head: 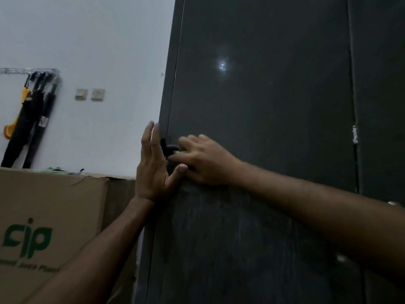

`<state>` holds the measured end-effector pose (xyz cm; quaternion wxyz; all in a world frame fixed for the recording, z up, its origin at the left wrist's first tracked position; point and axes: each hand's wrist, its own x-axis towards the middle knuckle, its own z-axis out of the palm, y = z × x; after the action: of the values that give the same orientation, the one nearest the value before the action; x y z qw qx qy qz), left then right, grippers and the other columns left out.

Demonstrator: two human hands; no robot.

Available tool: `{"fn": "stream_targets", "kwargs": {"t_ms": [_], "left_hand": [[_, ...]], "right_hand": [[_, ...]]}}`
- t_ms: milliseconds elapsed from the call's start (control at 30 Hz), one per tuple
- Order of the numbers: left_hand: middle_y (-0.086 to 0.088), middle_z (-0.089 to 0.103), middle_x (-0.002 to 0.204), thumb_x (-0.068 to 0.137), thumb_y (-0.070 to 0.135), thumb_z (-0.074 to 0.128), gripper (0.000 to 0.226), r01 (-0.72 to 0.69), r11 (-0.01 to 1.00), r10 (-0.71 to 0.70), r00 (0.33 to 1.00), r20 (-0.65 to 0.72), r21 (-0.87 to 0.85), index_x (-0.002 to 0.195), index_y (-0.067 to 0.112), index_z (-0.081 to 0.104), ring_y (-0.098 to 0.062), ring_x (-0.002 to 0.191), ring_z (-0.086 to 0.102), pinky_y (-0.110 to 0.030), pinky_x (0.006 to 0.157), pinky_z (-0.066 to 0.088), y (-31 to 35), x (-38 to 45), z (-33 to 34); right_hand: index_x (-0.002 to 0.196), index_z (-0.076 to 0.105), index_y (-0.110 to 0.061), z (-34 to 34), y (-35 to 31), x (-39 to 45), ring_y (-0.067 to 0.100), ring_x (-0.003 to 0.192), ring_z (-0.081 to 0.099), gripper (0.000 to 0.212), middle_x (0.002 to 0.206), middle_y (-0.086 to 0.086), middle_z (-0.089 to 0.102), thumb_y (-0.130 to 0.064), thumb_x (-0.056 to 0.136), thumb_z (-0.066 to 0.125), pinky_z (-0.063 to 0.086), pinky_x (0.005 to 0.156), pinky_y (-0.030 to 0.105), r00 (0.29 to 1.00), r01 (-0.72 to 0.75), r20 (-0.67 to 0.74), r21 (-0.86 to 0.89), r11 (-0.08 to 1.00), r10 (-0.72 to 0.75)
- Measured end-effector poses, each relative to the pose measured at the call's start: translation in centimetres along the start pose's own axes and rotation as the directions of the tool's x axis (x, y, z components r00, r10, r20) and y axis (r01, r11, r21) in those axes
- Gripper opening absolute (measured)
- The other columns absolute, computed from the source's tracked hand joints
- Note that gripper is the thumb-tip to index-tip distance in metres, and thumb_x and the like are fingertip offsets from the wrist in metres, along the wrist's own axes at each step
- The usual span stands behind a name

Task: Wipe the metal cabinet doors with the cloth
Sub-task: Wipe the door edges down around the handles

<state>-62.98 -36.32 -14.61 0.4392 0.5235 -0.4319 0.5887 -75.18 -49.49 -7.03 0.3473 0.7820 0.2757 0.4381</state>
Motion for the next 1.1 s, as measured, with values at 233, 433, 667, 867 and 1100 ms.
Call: {"fn": "stream_targets", "kwargs": {"t_ms": [233, 433, 667, 867, 1100], "left_hand": [[-0.015, 0.04, 0.162, 0.097, 0.081, 0.029, 0.1, 0.046, 0.998, -0.044, 0.997, 0.062, -0.034, 0.161, 0.005, 0.03, -0.024, 0.148, 0.041, -0.045, 0.119, 0.039, 0.3, -1.3, -0.8], [-0.011, 0.042, 0.164, 0.102, 0.075, 0.024, 0.092, 0.065, 0.996, -0.058, 0.992, 0.109, -0.065, 0.16, 0.006, 0.036, -0.023, 0.15, 0.043, -0.043, 0.12, 0.04, -0.5, -1.9, -1.7], [-0.001, 0.047, 0.163, 0.101, 0.078, 0.019, 0.084, 0.297, 0.895, -0.297, 0.953, 0.053, -0.333, 0.16, 0.021, 0.038, -0.014, 0.15, 0.044, -0.038, 0.124, 0.036, 1.5, -2.2, -1.3], [0.004, 0.041, 0.166, 0.101, 0.078, 0.021, 0.05, 0.32, 0.878, -0.284, 0.947, 0.153, -0.354, 0.148, 0.066, 0.035, -0.015, 0.152, 0.042, -0.056, 0.121, 0.038, 0.8, -2.0, -2.8], [0.009, 0.041, 0.166, 0.098, 0.082, 0.027, 0.048, 0.385, 0.818, -0.323, 0.922, 0.213, -0.428, 0.142, 0.071, 0.041, -0.017, 0.152, 0.041, -0.058, 0.122, 0.035, 1.2, -2.0, -3.6]], "right_hand": [[0.116, 0.069, -0.023, 0.8, -1.1, 0.6, 0.033, 0.092, 0.056, 0.027, 0.108, 0.012, 0.057, -0.034, 0.093, 0.059, 0.046, 0.077, 0.045, 0.861, -0.452, -0.236, 0.052, 0.89, 0.451], [0.115, 0.071, -0.025, 0.4, -0.7, -5.5, 0.028, 0.088, 0.056, 0.028, 0.103, 0.009, 0.059, -0.039, 0.094, 0.057, 0.043, 0.073, 0.039, 0.998, -0.005, -0.055, -0.055, 0.998, 0.002], [0.114, 0.069, -0.025, 4.1, -7.0, -4.2, 0.032, 0.091, 0.054, 0.027, 0.106, 0.011, 0.058, -0.035, 0.09, 0.062, 0.039, 0.074, 0.042, 0.903, -0.359, -0.229, 0.061, 0.931, 0.363], [0.108, 0.072, -0.024, 1.9, -2.2, -2.5, 0.032, 0.087, 0.057, 0.027, 0.099, 0.009, 0.058, -0.039, 0.091, 0.059, 0.039, 0.074, 0.041, 0.866, -0.442, -0.264, -0.011, 0.897, 0.423], [0.115, 0.069, -0.027, 4.9, -9.6, -5.7, 0.028, 0.095, 0.053, 0.029, 0.111, 0.009, 0.06, -0.04, 0.094, 0.054, 0.036, 0.078, 0.04, 0.996, -0.037, -0.076, 0.036, 0.999, 0.039]]}}
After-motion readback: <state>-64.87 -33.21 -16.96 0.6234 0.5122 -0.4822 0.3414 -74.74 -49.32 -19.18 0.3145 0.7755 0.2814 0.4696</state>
